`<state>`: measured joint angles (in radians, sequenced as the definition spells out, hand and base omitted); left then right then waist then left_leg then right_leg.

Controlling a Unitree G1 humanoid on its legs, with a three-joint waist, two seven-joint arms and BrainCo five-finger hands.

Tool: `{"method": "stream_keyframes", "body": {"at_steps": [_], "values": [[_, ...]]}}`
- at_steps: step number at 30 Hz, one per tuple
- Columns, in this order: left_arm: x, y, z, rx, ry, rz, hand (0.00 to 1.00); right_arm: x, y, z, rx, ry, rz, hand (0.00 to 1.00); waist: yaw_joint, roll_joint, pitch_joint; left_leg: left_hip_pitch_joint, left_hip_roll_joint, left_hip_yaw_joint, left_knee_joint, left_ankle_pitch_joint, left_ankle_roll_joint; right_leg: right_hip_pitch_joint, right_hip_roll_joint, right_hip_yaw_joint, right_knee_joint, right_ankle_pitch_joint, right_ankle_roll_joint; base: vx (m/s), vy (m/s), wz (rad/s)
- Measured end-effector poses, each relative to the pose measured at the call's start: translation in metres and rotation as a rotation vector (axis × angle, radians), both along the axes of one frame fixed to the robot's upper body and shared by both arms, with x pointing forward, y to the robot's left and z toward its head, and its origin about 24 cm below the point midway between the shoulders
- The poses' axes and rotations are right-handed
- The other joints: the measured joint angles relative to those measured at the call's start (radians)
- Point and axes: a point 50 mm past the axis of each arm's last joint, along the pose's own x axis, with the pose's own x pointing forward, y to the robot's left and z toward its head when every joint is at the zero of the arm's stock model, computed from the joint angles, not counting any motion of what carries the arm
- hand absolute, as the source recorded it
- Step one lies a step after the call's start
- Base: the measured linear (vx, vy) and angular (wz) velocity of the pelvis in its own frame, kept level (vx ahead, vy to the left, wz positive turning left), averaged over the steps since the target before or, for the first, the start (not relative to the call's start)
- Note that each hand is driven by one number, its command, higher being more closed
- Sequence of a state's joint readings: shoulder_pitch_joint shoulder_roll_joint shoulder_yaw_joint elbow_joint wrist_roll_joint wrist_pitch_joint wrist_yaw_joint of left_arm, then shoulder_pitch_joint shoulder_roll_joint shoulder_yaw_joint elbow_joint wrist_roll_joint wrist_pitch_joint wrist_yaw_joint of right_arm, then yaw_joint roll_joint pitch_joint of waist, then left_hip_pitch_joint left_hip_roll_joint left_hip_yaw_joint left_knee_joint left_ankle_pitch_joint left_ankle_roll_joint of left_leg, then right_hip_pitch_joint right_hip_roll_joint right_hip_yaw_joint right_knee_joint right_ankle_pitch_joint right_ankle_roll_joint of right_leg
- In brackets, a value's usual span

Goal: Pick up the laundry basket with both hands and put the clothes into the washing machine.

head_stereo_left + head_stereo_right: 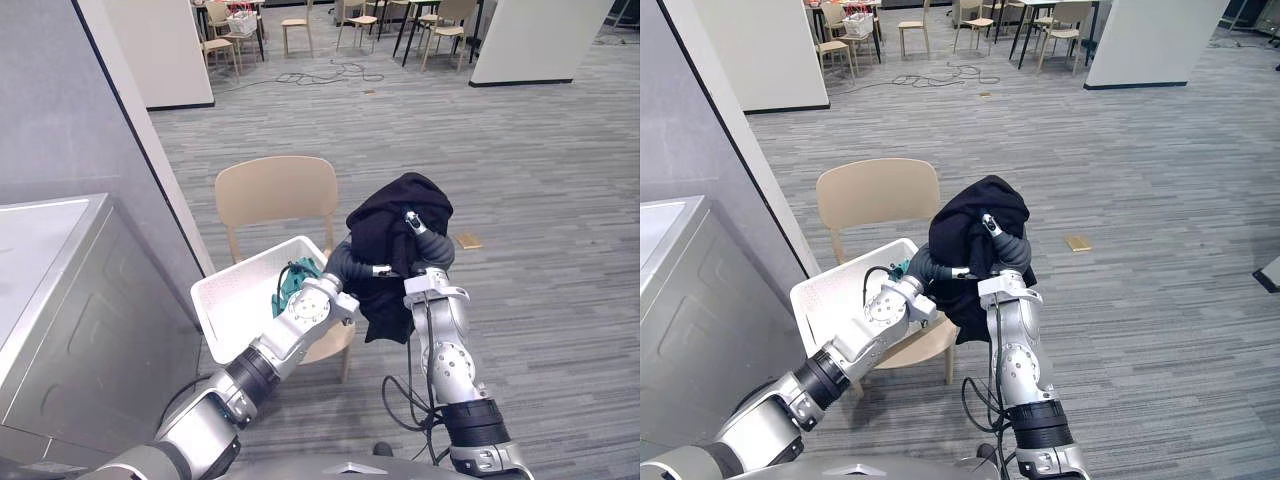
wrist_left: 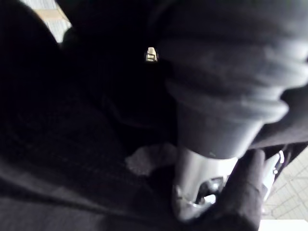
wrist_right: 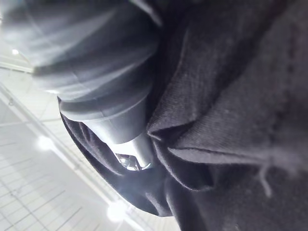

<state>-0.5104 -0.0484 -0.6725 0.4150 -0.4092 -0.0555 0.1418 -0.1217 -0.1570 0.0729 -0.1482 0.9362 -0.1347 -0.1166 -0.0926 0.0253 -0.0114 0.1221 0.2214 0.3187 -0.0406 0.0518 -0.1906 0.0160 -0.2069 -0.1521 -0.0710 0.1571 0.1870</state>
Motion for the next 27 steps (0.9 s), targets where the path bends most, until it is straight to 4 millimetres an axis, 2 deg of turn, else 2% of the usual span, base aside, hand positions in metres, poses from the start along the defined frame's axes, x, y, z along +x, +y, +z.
{"method": "stream_keyframes", "body": {"at_steps": [1, 9, 17, 23, 24, 27], "values": [[0.000, -0.002, 0.002, 0.002, -0.007, -0.009, 1.00, 0.000, 0.000, 0.000, 0.001, -0.001, -0.001, 1.00, -0.002, -0.004, 0.000, 0.000, 0.000, 0.000, 0.000, 0.000, 0.000, 0.000, 0.000, 0.000, 0.000, 0.000, 0.000, 0.00, 0.000, 0.00], [-0.001, -0.006, 0.002, 0.000, 0.008, -0.001, 1.00, -0.002, -0.005, 0.002, 0.010, -0.022, -0.033, 1.00, -0.021, -0.015, 0.001, 0.001, 0.000, -0.002, 0.000, -0.001, 0.000, 0.002, 0.000, -0.002, 0.000, -0.002, 0.000, 0.00, 0.000, 0.00], [-0.004, -0.015, 0.007, 0.022, -0.027, -0.049, 1.00, -0.002, -0.008, 0.004, 0.009, -0.041, -0.052, 1.00, -0.020, -0.042, -0.001, 0.001, 0.001, -0.008, 0.003, -0.002, 0.000, 0.007, -0.001, -0.007, 0.000, -0.004, -0.004, -0.03, -0.001, 0.02], [-0.005, -0.016, 0.006, -0.001, 0.000, -0.053, 1.00, -0.002, -0.008, 0.004, 0.009, -0.044, -0.054, 1.00, -0.020, -0.047, 0.000, 0.000, 0.001, -0.012, 0.003, -0.003, -0.001, 0.009, -0.001, -0.013, 0.000, -0.005, -0.004, 0.00, 0.000, 0.01], [-0.005, -0.016, 0.006, -0.001, 0.001, -0.053, 1.00, -0.002, -0.008, 0.004, 0.009, -0.044, -0.054, 0.00, -0.020, -0.047, 0.000, 0.000, 0.001, -0.013, 0.003, -0.003, -0.001, 0.010, -0.001, -0.014, 0.000, -0.005, -0.004, 0.00, 0.000, 0.04], [-0.004, -0.015, 0.007, -0.008, 0.007, -0.052, 1.00, -0.002, -0.008, 0.004, 0.012, -0.046, -0.055, 0.00, -0.019, -0.049, 0.001, 0.001, 0.001, -0.016, 0.004, -0.003, 0.000, 0.015, -0.001, -0.017, -0.001, -0.007, -0.007, 0.00, 0.000, 0.03]]}}
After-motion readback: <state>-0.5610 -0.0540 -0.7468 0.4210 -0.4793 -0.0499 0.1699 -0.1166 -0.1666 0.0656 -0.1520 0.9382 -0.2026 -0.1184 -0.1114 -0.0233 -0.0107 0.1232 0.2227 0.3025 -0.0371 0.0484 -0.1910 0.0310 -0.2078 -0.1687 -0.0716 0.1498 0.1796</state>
